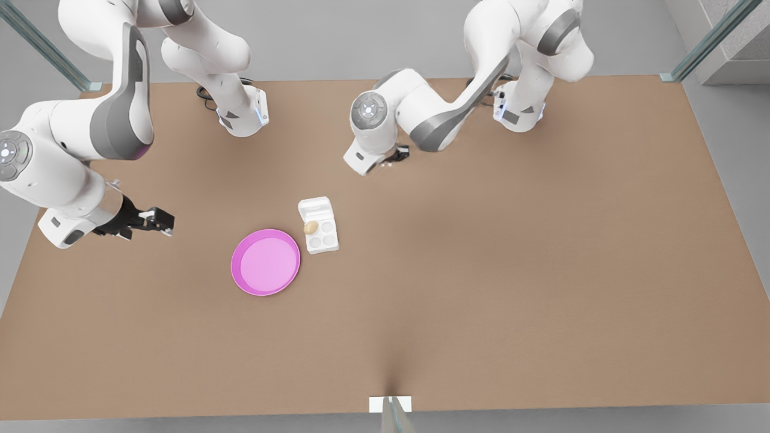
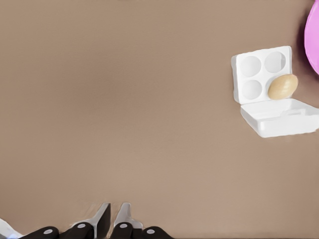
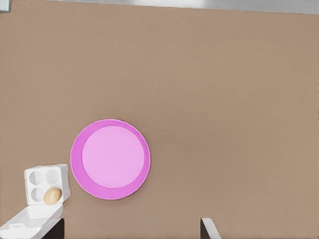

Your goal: Pack egg into the box and close the box lid

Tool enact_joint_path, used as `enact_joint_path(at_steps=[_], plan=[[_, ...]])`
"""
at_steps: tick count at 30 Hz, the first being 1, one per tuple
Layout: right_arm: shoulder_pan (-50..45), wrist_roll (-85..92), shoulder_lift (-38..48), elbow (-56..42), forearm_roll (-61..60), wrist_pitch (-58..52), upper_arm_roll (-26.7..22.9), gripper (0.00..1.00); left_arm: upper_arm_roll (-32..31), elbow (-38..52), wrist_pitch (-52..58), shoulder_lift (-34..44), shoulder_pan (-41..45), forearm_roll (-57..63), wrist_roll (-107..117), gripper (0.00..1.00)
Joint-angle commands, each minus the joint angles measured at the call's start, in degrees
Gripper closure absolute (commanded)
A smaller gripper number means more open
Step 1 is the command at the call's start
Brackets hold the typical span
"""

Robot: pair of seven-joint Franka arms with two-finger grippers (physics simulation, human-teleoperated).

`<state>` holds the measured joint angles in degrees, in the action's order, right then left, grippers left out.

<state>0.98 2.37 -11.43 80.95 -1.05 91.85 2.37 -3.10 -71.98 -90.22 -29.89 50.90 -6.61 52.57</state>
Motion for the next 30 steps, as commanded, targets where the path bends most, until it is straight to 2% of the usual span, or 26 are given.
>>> enact_joint_path(at_steps=[1,3,7,10,23,30], plan=[[0.2,0.2,0.0,0.0,0.0,0.0,0.0,0.00,0.0,0.0,-2.1,-0.9,1.0,-2.1,0.4,0.79],[0.5,0.5,0.0,0.0,0.0,0.0,-0.1,0.00,0.0,0.1,-8.4,-5.4,3.9,-3.5,3.9,0.79],[0.5,0.5,0.0,0.1,-1.1,0.0,-0.3,0.00,0.0,1.2,-16.7,-9.9,4.2,-6.2,5.6,0.79],[0.5,0.5,0.0,0.1,-1.2,-0.1,-0.3,0.00,0.0,1.2,-18.6,-12.8,4.2,-7.4,5.4,0.79],[0.7,0.5,-0.1,0.2,-1.2,-0.2,-0.5,0.00,-0.9,1.4,-30.6,-17.0,4.8,-10.1,4.4,0.79],[0.7,0.5,-0.1,0.2,-1.3,-0.2,-0.5,0.00,-1.0,2.8,-32.2,-18.7,3.4,-10.1,4.4,0.79]])
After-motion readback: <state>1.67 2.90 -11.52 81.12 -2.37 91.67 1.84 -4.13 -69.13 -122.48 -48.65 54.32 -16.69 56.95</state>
